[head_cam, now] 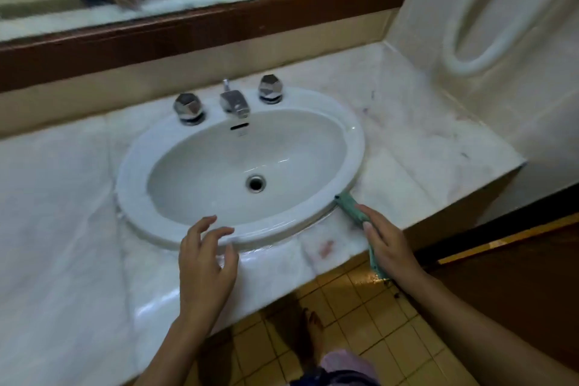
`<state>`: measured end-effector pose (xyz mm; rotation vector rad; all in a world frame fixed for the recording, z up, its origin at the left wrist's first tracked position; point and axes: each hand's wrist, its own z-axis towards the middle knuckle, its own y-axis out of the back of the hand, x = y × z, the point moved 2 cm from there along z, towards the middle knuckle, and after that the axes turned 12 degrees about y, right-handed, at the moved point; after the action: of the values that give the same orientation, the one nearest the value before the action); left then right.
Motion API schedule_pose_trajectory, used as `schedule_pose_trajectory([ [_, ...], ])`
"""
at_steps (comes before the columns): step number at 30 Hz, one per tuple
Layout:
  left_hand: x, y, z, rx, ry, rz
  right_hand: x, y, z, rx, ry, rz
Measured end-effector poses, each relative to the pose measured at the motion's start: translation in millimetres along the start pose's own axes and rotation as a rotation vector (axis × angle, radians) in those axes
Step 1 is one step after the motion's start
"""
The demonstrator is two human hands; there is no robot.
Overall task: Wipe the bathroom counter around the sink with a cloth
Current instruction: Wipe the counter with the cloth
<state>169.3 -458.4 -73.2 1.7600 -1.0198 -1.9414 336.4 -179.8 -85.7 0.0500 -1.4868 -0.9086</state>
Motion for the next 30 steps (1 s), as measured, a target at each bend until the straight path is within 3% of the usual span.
schedule_pose_trajectory([
  [3,-46,-40,4,0.034,-0.063,-0.022,-9,38,29,-0.216,-0.303,0.237],
  [6,-90,-79,15,0.083,-0.139,0.002,-20,79,61,-0.204,-0.558,0.61],
  [7,-104,-91,20,0.108,-0.158,0.016,-25,91,74,-0.17,-0.593,0.631],
  [10,-137,-124,38,0.176,-0.198,0.099,-56,118,116,-0.105,-0.55,0.334],
  [14,-151,-158,61,0.246,-0.168,0.255,-67,121,136,-0.074,-0.16,-0.6],
  [16,-148,-168,65,0.26,-0.151,0.315,-67,99,118,0.139,0.118,-0.713],
  [18,-142,-171,66,0.279,-0.123,0.348,-87,89,99,0.418,0.247,-0.793],
  [19,-141,-172,66,0.277,-0.12,0.357,-102,94,97,0.493,0.247,-0.81],
  [22,-144,-176,63,0.253,-0.2,0.407,-135,118,130,0.494,0.229,-0.849],
  [26,-145,-179,63,0.261,-0.223,0.444,-160,131,232,0.293,-0.017,-0.86],
  [30,-143,-175,61,0.215,-0.172,0.428,-150,93,297,0.251,-0.151,-0.804],
])
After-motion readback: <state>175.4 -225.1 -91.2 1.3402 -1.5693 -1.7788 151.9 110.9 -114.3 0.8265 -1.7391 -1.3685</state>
